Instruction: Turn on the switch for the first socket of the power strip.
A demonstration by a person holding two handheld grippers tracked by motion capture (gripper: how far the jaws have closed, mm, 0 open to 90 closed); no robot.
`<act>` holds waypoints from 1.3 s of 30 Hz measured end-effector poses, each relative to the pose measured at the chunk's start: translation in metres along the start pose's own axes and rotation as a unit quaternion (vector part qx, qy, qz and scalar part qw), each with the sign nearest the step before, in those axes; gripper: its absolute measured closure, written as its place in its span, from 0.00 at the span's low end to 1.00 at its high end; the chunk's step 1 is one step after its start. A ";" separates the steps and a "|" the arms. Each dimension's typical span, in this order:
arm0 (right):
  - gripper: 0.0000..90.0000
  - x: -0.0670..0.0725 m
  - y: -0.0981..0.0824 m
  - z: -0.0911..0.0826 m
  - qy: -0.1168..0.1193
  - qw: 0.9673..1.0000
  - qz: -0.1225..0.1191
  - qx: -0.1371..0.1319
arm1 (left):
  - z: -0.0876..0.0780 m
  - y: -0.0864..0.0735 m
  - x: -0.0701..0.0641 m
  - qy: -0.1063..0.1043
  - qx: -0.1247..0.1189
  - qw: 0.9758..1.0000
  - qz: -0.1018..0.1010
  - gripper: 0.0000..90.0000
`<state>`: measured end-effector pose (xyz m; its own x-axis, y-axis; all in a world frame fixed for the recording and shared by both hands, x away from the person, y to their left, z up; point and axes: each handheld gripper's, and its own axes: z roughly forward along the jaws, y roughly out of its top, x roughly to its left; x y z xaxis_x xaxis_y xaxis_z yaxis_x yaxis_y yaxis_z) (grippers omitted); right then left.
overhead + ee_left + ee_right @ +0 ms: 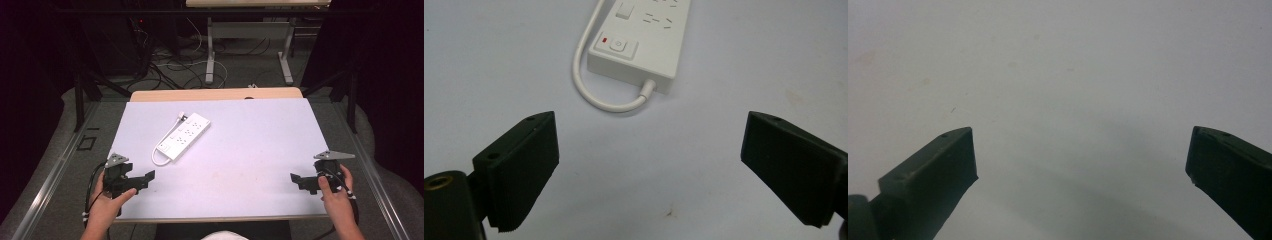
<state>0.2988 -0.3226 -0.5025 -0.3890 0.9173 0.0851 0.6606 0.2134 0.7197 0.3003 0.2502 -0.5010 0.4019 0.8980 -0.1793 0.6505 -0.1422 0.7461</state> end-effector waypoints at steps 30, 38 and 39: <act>0.00 0.003 -0.001 0.019 0.030 0.999 0.013 0.021 | -0.005 0.018 0.002 0.020 0.004 1.000 0.011 0.18; 0.00 0.002 -0.002 0.016 0.024 0.999 0.026 0.009 | 0.001 0.033 0.004 0.023 0.016 1.000 0.013 0.19; 0.00 0.002 -0.002 0.016 0.024 0.999 0.025 0.009 | 0.001 0.033 0.004 0.023 0.016 1.000 0.013 0.19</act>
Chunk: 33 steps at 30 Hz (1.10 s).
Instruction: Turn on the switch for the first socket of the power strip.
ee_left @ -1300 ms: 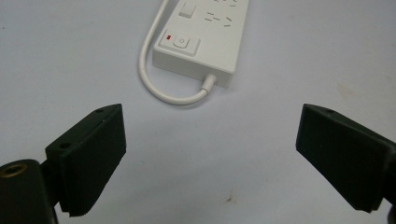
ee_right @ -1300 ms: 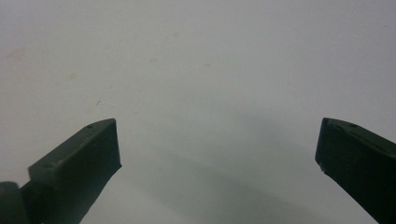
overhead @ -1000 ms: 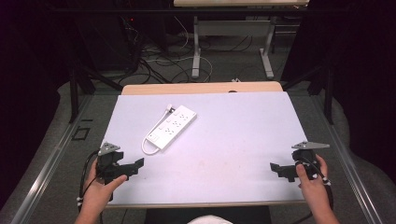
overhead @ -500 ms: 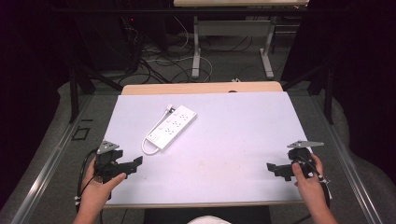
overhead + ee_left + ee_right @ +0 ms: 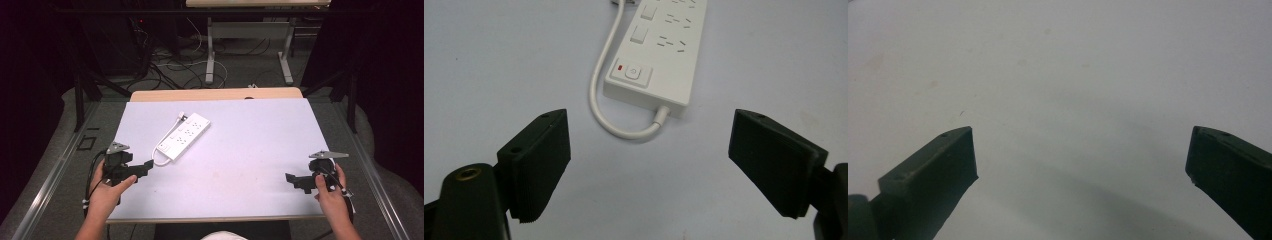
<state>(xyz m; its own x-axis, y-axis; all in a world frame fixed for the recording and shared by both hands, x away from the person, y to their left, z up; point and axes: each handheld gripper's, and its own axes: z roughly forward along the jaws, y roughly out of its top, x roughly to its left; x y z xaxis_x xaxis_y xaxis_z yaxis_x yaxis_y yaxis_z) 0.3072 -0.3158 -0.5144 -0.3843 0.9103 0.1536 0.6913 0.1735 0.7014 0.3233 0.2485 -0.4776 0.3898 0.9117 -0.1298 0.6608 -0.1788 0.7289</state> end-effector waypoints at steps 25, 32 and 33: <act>0.00 0.000 -0.002 0.005 0.000 1.000 0.001 -0.001 | 0.012 0.040 -0.008 -0.012 0.015 1.000 -0.020 0.26; 0.00 0.002 -0.003 0.010 0.003 1.000 0.006 0.008 | 0.017 0.047 -0.008 -0.016 0.015 1.000 -0.020 0.28; 0.00 0.002 -0.003 0.010 0.003 1.000 0.006 0.008 | 0.017 0.048 -0.008 -0.017 0.014 1.000 -0.020 0.28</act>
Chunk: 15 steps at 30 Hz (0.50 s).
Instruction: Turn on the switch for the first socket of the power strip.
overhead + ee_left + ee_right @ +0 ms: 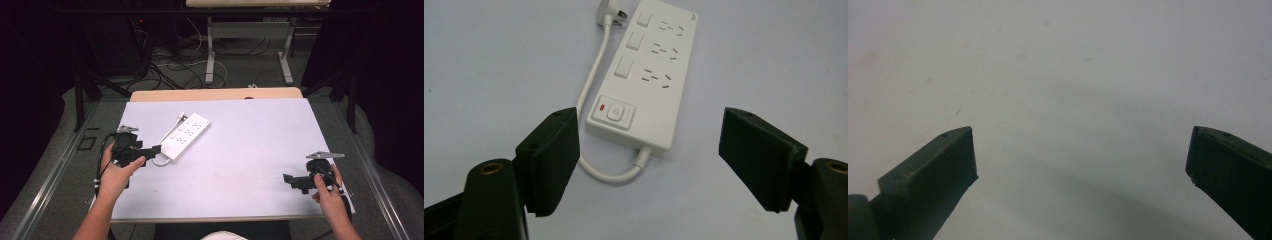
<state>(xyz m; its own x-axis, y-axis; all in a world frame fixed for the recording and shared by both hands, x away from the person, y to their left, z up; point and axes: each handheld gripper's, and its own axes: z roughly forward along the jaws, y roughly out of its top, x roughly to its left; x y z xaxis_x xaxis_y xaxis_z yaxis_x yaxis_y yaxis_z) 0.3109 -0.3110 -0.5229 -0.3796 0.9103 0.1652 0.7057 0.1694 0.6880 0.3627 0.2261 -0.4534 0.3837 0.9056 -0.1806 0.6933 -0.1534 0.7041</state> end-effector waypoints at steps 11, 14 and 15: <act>0.00 0.001 0.001 -0.001 0.009 1.000 0.010 -0.014 | 0.007 0.013 -0.002 -0.004 0.002 1.000 -0.007 0.32; 0.00 0.001 0.003 -0.001 0.006 1.000 0.019 -0.019 | 0.009 0.016 -0.002 -0.006 0.006 1.000 -0.008 0.33; 0.00 0.001 0.003 -0.001 0.004 1.000 0.018 -0.020 | 0.010 0.018 -0.002 -0.008 0.004 1.000 -0.010 0.33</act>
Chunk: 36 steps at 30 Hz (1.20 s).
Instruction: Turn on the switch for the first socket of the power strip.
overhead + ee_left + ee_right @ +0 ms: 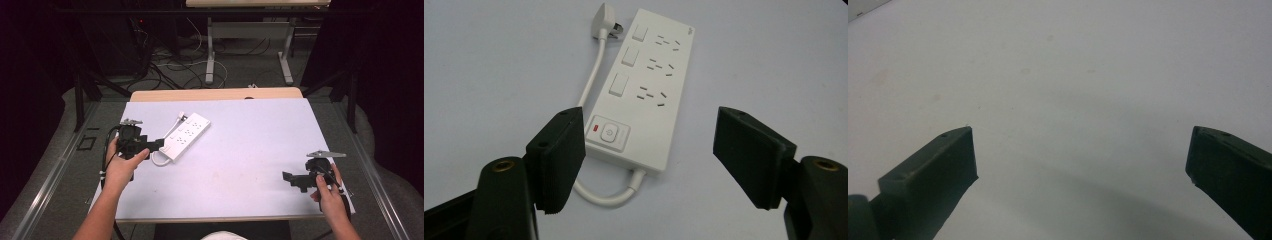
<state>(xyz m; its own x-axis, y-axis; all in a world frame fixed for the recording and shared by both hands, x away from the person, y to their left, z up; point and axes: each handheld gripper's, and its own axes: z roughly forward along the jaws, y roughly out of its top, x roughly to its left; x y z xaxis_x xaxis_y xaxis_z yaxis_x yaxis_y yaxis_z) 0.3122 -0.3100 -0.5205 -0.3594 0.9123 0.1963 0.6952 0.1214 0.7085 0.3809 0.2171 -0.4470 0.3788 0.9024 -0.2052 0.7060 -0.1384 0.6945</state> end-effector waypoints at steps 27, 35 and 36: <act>0.00 0.008 0.000 0.006 0.000 0.999 -0.025 0.028 | 0.028 0.023 0.010 0.001 0.021 0.998 -0.056 0.53; 0.00 0.005 0.000 0.006 0.002 0.999 -0.019 0.028 | 0.040 0.027 0.014 0.011 0.039 0.996 -0.076 0.68; 0.00 0.005 -0.001 0.006 0.002 0.999 -0.015 0.031 | 0.041 0.027 0.015 0.012 0.039 0.996 -0.077 0.69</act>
<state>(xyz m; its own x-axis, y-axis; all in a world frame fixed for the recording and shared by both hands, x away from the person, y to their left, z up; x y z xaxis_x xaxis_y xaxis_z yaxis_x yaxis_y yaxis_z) 0.3136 -0.3027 -0.5239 -0.3833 0.9061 0.1791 0.7209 0.1723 0.6713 0.4306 0.2099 -0.4598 0.2479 0.9249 -0.2882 0.7998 -0.0276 0.5996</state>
